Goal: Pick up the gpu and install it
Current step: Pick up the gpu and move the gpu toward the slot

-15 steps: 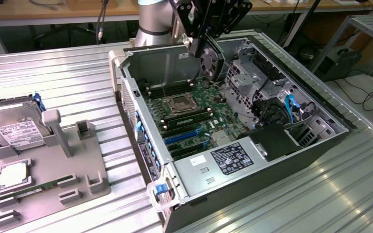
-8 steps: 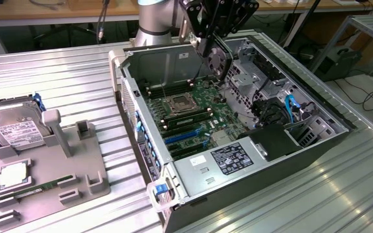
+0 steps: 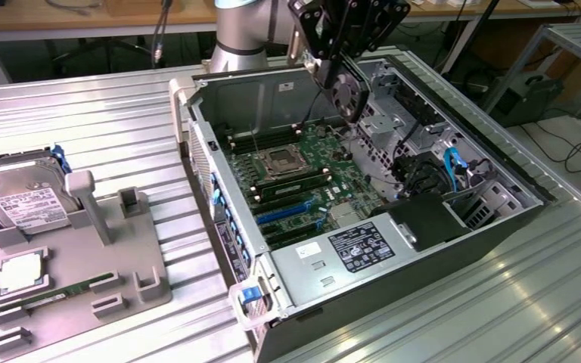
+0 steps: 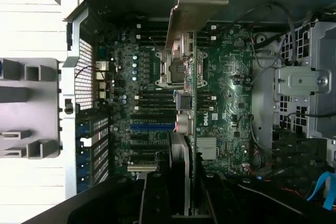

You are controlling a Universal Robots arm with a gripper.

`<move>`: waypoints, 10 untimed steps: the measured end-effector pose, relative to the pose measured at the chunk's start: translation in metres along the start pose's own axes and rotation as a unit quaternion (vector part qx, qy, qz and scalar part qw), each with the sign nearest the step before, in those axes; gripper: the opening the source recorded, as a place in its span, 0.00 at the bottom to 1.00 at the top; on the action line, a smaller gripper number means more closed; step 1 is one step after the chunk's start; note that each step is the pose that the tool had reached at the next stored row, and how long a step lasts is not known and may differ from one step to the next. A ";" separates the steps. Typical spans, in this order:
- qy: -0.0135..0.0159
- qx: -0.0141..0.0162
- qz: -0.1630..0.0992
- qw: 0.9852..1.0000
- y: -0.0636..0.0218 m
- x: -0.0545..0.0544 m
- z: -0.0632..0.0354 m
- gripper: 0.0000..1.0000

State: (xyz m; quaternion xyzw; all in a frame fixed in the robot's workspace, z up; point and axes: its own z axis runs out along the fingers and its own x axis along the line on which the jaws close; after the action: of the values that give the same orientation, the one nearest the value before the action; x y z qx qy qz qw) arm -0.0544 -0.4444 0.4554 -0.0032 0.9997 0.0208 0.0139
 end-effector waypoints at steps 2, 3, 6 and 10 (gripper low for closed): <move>0.000 0.000 0.000 1.000 0.0013 -0.006 0.0009 0.27; 0.000 0.000 0.000 1.000 0.0019 -0.010 0.0013 0.27; 0.000 0.000 0.000 1.000 0.0038 -0.020 0.0026 0.27; 0.000 0.000 0.000 1.000 0.0055 -0.035 0.0043 0.27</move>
State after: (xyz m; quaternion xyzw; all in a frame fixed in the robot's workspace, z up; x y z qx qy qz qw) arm -0.0195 -0.4386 0.4523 -0.0030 0.9997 0.0208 0.0144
